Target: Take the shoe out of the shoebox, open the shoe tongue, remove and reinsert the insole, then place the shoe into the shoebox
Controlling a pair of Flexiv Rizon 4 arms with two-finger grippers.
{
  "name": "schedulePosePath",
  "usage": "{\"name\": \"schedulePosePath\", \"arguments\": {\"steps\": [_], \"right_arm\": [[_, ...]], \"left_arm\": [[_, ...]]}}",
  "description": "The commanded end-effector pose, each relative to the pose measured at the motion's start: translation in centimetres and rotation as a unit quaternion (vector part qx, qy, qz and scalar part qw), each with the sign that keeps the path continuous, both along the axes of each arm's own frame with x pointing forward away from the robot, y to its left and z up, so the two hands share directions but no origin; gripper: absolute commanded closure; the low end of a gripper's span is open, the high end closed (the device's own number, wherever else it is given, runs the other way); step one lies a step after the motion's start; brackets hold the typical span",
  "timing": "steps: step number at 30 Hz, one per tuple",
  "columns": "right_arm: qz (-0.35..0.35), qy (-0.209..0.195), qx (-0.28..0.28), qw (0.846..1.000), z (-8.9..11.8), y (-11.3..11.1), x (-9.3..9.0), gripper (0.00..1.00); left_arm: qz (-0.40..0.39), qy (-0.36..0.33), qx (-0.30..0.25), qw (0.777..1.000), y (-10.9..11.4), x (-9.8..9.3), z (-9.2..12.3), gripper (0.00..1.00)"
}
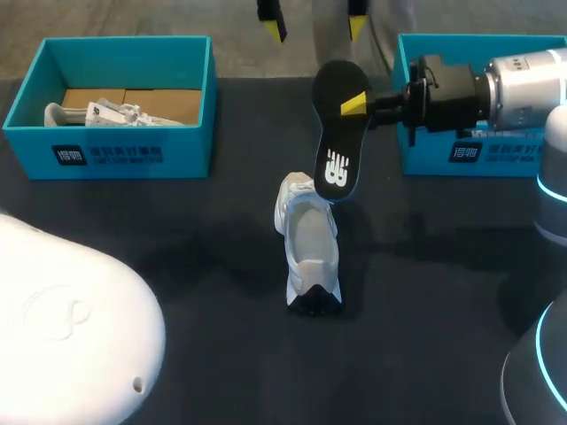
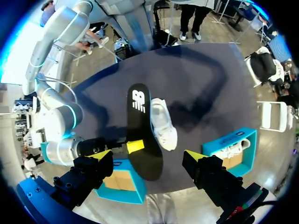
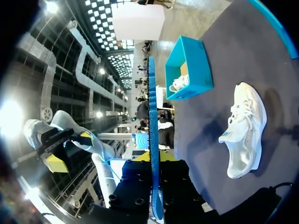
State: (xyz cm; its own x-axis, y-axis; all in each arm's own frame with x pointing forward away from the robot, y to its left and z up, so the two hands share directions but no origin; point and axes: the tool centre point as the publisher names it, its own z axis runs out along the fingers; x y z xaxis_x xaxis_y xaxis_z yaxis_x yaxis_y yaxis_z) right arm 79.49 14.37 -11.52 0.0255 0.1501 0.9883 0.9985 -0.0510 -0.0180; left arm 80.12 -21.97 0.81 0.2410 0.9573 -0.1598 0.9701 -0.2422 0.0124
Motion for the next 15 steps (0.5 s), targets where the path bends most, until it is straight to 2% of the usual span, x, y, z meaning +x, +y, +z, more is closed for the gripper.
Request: {"name": "schedulePosePath", "arguments": {"steps": [1, 15], "right_arm": [[-0.001, 0.001, -0.002, 1.000, 0.09, 0.28, -0.06, 1.00], [-0.002, 0.001, -0.004, 1.000, 0.34, 0.21, -0.28, 1.00]], "left_arm": [[0.002, -0.021, 0.084, 0.996, -0.31, 0.02, 0.21, 0.00], [0.001, -0.024, 0.075, 0.997, -0.95, 0.00, -0.01, 0.00]]}}
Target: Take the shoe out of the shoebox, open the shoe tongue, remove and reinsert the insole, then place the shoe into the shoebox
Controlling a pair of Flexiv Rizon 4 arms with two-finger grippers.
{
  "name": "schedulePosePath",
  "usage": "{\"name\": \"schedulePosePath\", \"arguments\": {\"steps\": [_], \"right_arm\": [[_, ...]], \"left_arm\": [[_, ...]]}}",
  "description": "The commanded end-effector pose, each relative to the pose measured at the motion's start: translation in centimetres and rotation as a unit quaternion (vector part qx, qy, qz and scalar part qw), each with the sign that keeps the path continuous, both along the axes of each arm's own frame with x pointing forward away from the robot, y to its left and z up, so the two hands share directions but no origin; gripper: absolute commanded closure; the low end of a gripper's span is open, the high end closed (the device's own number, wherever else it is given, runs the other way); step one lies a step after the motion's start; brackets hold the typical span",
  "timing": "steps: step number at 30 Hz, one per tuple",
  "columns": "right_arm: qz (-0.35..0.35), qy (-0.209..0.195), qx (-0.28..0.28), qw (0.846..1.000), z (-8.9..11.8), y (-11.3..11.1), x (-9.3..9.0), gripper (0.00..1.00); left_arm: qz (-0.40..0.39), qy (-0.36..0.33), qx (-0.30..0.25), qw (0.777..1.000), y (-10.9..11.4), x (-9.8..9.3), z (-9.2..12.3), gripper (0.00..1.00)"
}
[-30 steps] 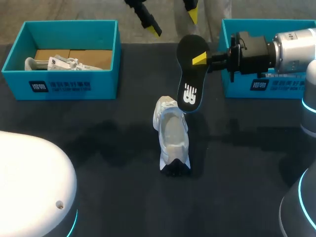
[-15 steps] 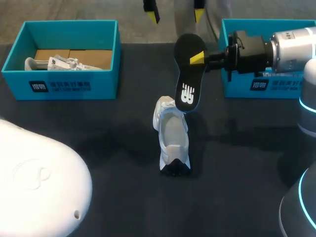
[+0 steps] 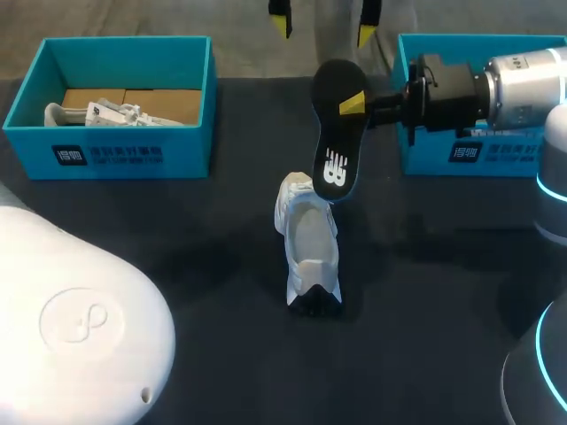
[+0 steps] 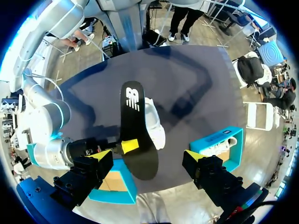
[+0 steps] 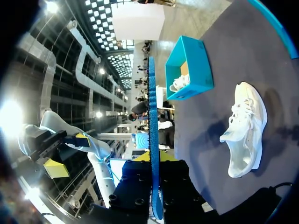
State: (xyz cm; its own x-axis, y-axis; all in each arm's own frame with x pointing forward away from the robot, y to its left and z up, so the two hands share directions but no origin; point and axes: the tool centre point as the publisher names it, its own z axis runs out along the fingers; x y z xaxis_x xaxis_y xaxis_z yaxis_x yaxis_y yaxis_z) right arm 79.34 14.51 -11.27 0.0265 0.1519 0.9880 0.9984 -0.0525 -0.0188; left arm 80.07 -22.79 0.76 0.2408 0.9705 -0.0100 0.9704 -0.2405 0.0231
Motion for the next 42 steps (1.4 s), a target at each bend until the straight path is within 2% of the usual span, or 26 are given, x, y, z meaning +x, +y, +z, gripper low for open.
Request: {"name": "schedulePosePath", "arguments": {"steps": [1, 18, 30, 34, 42], "right_arm": [[-0.002, 0.001, -0.003, 1.000, 0.1, 0.0, -0.1, 1.00], [-0.001, 0.001, -0.004, 1.000, 0.0, 0.0, 0.1, 1.00], [-0.009, -0.001, -0.004, 1.000, 0.0, -0.6, 0.4, 1.00], [-0.013, -0.002, -0.007, 1.000, 0.2, -0.9, 0.5, 1.00], [-0.017, -0.003, -0.013, 1.000, 0.5, -1.5, 0.8, 1.00]], "left_arm": [[-0.001, -0.002, 0.004, 1.000, -0.1, 0.1, 0.0, 0.00], [-0.003, 0.001, -0.011, 1.000, -0.1, 0.1, -0.2, 0.00], [0.007, -0.002, -0.131, 0.991, 1.1, -0.5, -1.2, 0.00], [0.006, 0.012, -0.211, 0.977, 1.8, -1.0, -2.0, 0.00], [0.020, 0.004, -0.319, 0.948, 2.9, -1.1, -2.8, 0.00]]}}
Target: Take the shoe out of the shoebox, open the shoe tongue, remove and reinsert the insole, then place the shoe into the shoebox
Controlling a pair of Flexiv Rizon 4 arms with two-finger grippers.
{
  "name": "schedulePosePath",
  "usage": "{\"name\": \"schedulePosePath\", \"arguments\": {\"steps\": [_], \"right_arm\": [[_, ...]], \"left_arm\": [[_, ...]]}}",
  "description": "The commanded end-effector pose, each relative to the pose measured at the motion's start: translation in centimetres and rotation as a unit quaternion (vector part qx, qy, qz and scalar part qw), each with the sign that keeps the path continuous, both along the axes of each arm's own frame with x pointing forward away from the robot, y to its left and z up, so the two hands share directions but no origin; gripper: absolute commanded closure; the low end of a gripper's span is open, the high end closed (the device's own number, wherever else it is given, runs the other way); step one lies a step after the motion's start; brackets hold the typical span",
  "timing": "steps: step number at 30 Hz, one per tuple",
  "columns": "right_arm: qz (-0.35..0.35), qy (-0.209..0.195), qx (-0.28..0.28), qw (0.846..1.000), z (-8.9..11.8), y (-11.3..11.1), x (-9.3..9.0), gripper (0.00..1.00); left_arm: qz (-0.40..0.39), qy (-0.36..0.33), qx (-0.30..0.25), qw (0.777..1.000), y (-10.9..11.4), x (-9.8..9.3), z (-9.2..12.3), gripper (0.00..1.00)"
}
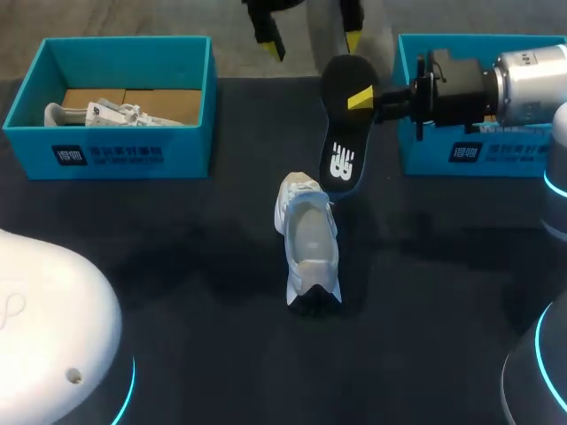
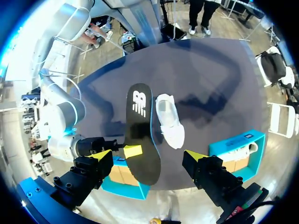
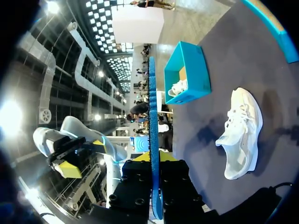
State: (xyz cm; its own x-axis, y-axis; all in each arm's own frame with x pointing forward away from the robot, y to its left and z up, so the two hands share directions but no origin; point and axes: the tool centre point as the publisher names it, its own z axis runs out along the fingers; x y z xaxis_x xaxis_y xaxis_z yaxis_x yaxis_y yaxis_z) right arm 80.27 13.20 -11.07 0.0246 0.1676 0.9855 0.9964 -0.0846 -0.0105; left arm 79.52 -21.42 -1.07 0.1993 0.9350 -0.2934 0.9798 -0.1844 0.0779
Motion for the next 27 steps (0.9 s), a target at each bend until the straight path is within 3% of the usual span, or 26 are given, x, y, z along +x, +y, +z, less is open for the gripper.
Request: {"name": "schedulePosePath", "arguments": {"steps": [1, 6, 15, 27], "right_arm": [[-0.002, 0.000, -0.005, 1.000, 0.4, -0.3, -0.1, 1.00], [-0.005, 0.000, -0.006, 1.000, 0.8, -0.4, -0.1, 1.00], [-0.006, 0.005, -0.007, 1.000, 1.2, -0.4, -0.1, 1.00], [-0.018, 0.006, -0.007, 1.000, 1.7, -1.1, -0.2, 1.00]], "left_arm": [[0.014, -0.003, -0.205, 0.979, 1.8, -0.6, -1.0, 0.00], [0.018, -0.001, -0.297, 0.955, 2.3, -0.5, -1.4, 0.00], [0.020, 0.008, -0.457, 0.889, 2.9, -0.8, -2.8, 0.00], [0.055, 0.041, -0.569, 0.819, 2.9, -1.3, -3.8, 0.00]]}}
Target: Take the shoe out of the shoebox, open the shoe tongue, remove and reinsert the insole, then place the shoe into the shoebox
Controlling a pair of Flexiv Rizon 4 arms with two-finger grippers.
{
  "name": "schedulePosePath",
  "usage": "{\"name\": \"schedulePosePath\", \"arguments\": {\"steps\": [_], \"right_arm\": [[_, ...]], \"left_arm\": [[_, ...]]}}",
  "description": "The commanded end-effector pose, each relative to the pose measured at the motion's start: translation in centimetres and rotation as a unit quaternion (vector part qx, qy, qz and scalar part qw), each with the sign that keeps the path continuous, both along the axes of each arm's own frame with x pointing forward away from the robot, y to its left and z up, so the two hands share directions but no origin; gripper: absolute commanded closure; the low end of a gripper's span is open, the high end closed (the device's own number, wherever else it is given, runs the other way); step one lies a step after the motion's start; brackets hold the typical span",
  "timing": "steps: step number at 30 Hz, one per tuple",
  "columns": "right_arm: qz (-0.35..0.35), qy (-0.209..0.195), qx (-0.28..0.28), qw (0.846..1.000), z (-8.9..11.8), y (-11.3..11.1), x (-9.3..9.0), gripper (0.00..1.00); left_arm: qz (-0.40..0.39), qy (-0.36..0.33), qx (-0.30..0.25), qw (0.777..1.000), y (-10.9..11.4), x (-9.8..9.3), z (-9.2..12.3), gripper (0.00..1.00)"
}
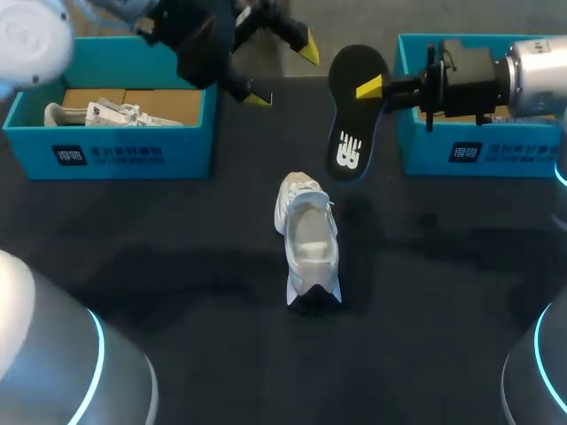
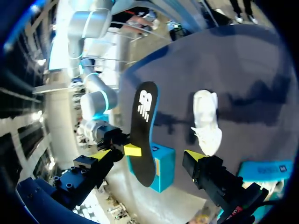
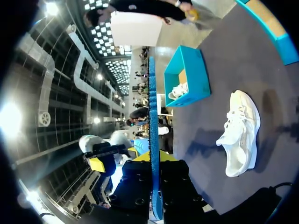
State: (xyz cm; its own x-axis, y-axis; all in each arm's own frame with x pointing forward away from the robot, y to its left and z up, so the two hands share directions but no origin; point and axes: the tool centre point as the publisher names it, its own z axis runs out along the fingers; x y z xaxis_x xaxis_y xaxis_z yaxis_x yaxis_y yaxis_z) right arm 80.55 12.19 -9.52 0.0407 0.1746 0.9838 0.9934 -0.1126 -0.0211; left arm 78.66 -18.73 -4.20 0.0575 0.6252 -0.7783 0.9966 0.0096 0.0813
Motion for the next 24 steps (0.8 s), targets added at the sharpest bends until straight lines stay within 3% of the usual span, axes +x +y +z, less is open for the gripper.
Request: {"name": "schedulePosePath", "arguments": {"steps": [1, 15, 24], "right_arm": [[-0.005, 0.001, -0.003, 1.000, 0.2, -0.1, -0.4, 1.00], [0.000, 0.016, 0.022, 1.000, 1.2, -0.2, 0.0, 1.00], [0.006, 0.016, 0.031, 0.999, 1.8, 0.8, -0.2, 1.00]], "left_arm": [[-0.003, -0.006, -0.303, 0.953, 0.1, -0.5, -0.7, 0.00], [-0.003, -0.006, -0.303, 0.953, 0.1, -0.5, -0.7, 0.00], [0.008, 0.000, -0.311, 0.950, -0.8, 0.0, -2.4, 0.00]]}}
